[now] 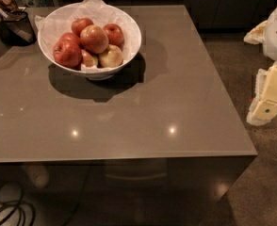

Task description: Pick apple from white bowl

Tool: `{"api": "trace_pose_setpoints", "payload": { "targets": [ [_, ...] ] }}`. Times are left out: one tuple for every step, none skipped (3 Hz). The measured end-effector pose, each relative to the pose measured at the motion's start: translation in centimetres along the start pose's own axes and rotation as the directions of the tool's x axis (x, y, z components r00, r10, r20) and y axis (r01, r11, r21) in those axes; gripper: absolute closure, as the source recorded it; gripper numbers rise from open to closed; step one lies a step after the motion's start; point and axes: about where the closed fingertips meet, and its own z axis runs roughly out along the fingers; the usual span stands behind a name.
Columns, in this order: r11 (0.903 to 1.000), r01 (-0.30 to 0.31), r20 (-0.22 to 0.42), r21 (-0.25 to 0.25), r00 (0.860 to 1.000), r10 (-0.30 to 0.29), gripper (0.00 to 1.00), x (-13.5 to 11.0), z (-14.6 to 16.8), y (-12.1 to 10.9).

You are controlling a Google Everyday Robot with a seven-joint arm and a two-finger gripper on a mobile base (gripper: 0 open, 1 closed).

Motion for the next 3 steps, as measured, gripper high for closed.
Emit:
{"api": "trace_pose_setpoints", "payload": {
  "targets": [
    [0.9998, -0.008, 0.008, 0.019, 1.0, 0.008, 0.0, -1.5, -0.5, -1.0],
    [0.9999, -0.007, 0.018, 0.008, 1.0, 0.007, 0.0, -4.6, -0.7, -3.4],
    [0.9988, 0.047, 0.019, 0.009, 0.999, -0.047, 0.0, -8.8, -1.0, -5.9]
  ]
}}
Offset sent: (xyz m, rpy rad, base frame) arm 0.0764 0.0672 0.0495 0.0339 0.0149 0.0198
